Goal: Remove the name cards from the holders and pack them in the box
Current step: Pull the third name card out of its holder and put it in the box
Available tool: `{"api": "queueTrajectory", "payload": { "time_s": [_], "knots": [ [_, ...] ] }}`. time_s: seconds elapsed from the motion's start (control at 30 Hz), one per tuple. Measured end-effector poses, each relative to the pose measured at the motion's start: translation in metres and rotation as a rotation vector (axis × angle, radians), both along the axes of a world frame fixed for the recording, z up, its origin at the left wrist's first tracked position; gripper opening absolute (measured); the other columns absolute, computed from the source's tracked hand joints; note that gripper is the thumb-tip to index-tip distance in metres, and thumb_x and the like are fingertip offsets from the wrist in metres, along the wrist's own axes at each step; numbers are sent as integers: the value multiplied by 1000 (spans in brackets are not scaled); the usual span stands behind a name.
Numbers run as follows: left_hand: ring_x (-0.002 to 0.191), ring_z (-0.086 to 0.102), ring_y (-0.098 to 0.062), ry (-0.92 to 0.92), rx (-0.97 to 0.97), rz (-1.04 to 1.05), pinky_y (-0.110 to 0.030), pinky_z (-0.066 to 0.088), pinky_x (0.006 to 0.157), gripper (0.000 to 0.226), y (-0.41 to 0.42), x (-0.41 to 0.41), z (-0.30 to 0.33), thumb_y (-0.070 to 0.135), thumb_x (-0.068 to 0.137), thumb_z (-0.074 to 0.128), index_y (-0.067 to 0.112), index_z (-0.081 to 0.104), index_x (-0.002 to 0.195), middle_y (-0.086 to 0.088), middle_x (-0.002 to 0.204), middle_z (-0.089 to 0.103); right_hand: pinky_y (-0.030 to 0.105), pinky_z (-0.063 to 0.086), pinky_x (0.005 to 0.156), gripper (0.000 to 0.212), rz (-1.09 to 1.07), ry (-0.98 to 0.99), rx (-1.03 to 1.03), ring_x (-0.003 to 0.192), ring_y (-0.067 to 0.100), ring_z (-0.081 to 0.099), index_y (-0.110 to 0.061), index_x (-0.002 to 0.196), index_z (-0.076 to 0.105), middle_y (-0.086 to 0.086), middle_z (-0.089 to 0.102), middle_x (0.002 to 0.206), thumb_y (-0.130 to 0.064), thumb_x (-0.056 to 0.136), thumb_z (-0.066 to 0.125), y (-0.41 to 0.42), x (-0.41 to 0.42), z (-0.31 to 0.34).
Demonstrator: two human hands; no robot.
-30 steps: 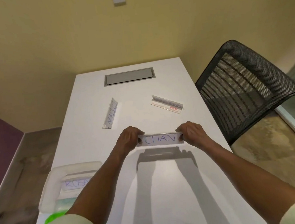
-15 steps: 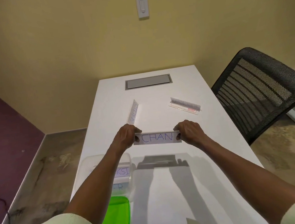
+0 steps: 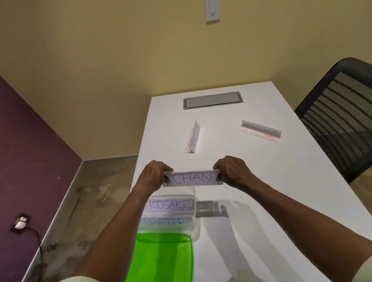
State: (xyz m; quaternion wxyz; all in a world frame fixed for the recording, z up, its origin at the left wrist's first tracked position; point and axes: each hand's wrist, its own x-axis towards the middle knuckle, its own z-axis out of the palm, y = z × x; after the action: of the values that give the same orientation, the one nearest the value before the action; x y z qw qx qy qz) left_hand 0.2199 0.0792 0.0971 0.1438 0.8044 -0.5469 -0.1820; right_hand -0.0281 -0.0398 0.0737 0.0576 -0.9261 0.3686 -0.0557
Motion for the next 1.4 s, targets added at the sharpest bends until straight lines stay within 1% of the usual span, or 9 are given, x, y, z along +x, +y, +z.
{"api": "queueTrajectory", "payload": {
  "time_s": [0.37,0.5,0.63,0.73,0.83,0.93,1.03,1.17,1.4],
  "knots": [
    [69,64,5,-18,104,88,-19,47,67,43,39,51,-12,-11,77,54,11,72,110,10,67,72,31,46,65,28,109,75,-22,88,31,62,-11,97,69,12,70,92,-22,72,67,36,52,-10],
    [59,57,11,11,134,130,-11,41,54,40,50,63,-18,-10,78,58,11,72,110,0,80,77,29,38,58,22,153,81,10,82,33,62,-9,89,69,13,69,83,-22,70,68,45,67,-12],
    [56,60,10,4,166,148,-11,39,50,41,56,71,-25,-10,77,58,12,72,109,1,73,75,28,34,56,21,198,83,13,80,33,62,-10,88,69,13,69,82,-23,70,69,53,78,-17],
    [57,61,5,-23,194,151,-13,43,52,38,56,75,-29,-8,80,58,13,71,109,1,70,74,29,31,55,19,227,89,31,77,35,61,-9,82,67,16,67,79,-22,71,72,57,85,-23],
    [62,69,-8,19,195,170,-27,57,68,35,57,77,-33,-2,85,49,10,71,110,-2,68,72,29,32,56,21,253,101,44,76,37,62,-6,82,66,19,66,80,-22,70,74,60,91,-30],
    [68,70,-12,-13,230,146,-26,53,68,36,58,80,-39,2,87,46,12,70,112,-7,78,75,29,32,56,24,296,127,53,76,37,62,-4,82,64,21,66,84,-22,70,76,62,97,-37],
    [71,67,-13,-126,294,59,-22,48,69,39,59,81,-43,-3,83,58,15,70,115,-6,89,75,31,34,60,24,337,148,55,82,37,62,-4,86,63,21,66,88,-21,72,73,65,101,-43],
    [101,66,-24,-241,345,-47,-30,53,89,43,56,82,-51,2,77,73,17,69,117,-10,117,69,32,33,62,19,386,189,48,86,37,61,-2,89,61,21,65,92,-15,77,65,67,105,-52],
    [104,66,-27,-343,447,-164,-33,52,87,44,53,78,-65,7,74,77,17,69,116,-10,117,68,33,32,62,12,477,252,45,80,38,60,0,85,61,24,64,85,-4,74,57,66,114,-58]
  ]
}}
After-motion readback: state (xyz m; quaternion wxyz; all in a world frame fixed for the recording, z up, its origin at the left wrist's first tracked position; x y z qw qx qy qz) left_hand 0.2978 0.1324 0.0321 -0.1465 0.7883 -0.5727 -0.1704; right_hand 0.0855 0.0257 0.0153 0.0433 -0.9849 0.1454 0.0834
